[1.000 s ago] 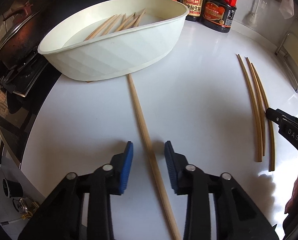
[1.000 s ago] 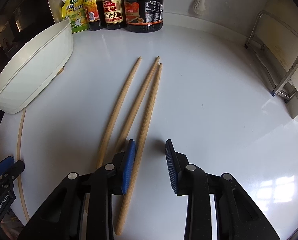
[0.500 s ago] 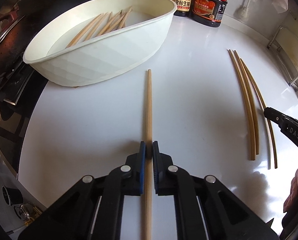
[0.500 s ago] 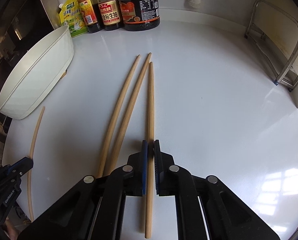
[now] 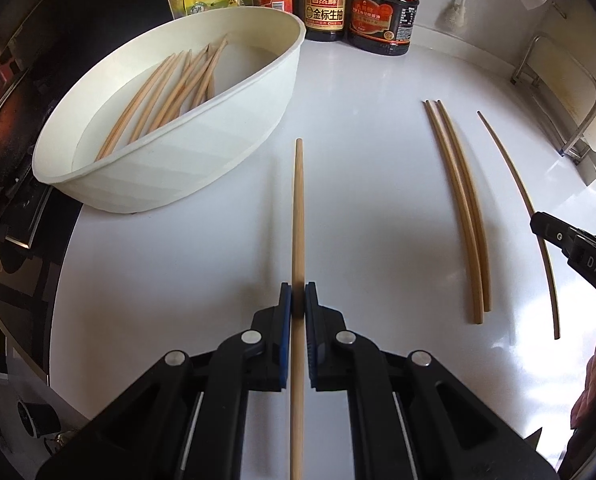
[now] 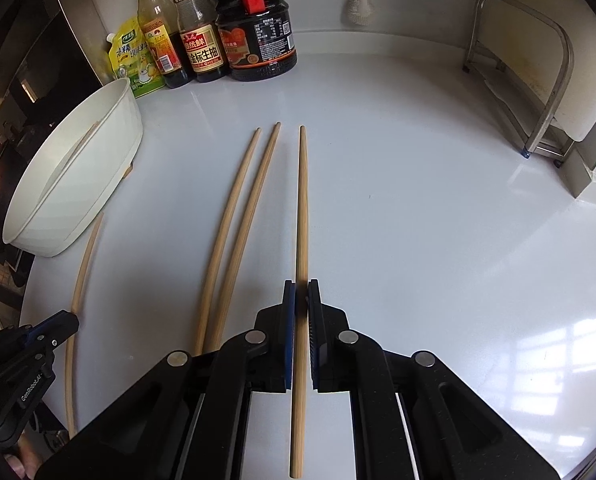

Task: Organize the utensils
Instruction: 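Lift both held chopsticks and carry them over the white basin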

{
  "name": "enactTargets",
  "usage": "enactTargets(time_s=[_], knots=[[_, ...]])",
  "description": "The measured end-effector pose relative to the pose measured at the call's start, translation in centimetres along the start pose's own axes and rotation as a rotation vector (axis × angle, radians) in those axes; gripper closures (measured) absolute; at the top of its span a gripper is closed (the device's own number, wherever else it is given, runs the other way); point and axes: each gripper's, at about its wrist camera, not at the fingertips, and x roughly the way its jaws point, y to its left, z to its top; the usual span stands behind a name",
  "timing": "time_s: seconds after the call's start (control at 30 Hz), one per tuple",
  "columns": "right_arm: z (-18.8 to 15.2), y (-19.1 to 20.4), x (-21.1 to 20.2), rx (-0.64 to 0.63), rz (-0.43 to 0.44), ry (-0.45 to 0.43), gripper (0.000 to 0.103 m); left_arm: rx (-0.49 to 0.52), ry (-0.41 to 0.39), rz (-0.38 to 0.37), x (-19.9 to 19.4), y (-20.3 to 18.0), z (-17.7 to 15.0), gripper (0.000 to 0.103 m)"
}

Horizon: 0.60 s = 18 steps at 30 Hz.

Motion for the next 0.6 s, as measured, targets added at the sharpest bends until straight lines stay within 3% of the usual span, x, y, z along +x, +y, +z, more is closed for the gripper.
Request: enactTargets(time_s=[0.2,0.6], knots=[[0.1,-1.2,-1.6,0.044,-0.012,-0.021,0.097,0.043,-0.018,-0.027,-1.4,-0.9,1.0,0.096],[0.6,-2.2,-6.2,0.117,-0.034,-0.092,0.097,0.127,-0.136,-0.112,-6.2,-2.5,3.5,0.096]])
